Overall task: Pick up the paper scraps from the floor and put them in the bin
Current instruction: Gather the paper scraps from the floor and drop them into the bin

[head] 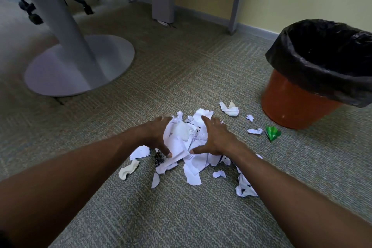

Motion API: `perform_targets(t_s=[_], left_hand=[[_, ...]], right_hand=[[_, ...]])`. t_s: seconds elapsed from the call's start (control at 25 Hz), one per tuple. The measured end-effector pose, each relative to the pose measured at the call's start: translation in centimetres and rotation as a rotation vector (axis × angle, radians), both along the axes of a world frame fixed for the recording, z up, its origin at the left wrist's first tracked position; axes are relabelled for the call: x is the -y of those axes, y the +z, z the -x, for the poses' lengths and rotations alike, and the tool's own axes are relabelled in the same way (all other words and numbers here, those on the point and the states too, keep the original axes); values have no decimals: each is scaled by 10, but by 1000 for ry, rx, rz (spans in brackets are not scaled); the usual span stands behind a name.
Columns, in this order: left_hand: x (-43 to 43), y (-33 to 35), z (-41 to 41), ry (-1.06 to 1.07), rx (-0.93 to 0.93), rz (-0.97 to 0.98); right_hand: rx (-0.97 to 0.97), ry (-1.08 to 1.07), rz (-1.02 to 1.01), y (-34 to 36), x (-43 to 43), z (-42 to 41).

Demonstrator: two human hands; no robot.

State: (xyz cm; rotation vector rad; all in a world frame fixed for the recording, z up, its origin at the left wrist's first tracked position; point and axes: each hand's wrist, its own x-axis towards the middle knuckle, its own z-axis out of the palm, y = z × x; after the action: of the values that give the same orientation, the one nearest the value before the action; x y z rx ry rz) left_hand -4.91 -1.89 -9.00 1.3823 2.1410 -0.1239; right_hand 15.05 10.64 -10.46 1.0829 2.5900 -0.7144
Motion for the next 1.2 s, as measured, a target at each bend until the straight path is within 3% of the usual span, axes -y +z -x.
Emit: perform_targets(t_s=[0.24,0.4,0.68,1.2], left_hand=[[-3,-29,2,19,-10,40],[-6,-41,6,36,38,-3],[-17,-52,-2,2,-3,-72],[-20,-62,-12,91,170,-284]], right_hand=[[201,77,-33,-18,-2,5],[234,72,-48,-28,-7,9],[181,43,1,-42,-14,20],[-85,15,325,-36,-16,15]])
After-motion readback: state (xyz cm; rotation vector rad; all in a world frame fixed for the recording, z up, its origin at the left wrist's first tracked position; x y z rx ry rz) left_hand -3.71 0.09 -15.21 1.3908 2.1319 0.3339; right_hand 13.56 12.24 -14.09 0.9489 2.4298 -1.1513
